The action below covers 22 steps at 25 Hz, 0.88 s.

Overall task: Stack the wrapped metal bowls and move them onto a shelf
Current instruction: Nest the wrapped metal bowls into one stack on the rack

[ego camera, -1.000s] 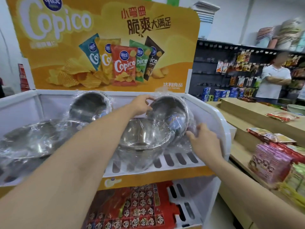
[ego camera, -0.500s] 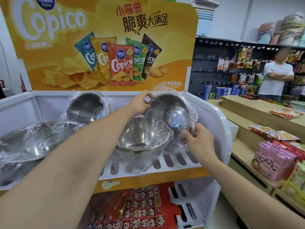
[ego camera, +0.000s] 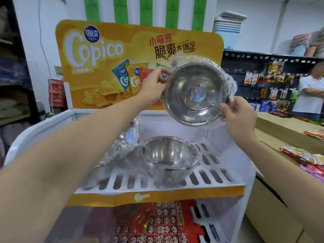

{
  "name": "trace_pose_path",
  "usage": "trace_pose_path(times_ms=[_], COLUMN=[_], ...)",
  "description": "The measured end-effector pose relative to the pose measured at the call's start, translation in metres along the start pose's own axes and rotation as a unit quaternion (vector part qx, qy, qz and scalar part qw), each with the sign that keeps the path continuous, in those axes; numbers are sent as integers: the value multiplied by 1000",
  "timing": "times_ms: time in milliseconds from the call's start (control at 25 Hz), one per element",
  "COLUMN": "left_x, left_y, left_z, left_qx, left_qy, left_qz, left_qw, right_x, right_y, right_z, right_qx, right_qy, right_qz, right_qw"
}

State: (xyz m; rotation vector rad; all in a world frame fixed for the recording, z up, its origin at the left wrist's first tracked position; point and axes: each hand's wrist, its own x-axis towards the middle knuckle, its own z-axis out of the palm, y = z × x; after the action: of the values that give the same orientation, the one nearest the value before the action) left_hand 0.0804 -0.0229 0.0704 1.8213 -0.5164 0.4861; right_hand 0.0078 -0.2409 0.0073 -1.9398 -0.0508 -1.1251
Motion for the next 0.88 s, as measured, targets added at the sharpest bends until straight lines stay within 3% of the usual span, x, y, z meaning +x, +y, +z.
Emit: trace_pose_path(times_ms=[160, 280, 480, 760, 880], left_x=[-7, -34, -98, -142, -151], left_y=[25, 31, 2, -44, -58], left_z=[-24, -44, -54, -51, -52], left_qx=[20, -5, 13, -32, -55], left_qy=[13, -9, 2, -52, -63], left_qz=[-10, -67, -103, -169, -184], left_qw=[1000, 998, 995, 984, 979], right_x=[35, 38, 8, -32, -47], right_y=[-18, -18, -1, 14, 22], right_z=[-9, -9, 7, 25, 19], right_qx=[31, 92, 126, 142, 224], right_qy=[-14, -79, -179, -220, -306], right_qz=[38, 95, 164, 237, 236], right_qw=[999, 988, 962, 936, 895])
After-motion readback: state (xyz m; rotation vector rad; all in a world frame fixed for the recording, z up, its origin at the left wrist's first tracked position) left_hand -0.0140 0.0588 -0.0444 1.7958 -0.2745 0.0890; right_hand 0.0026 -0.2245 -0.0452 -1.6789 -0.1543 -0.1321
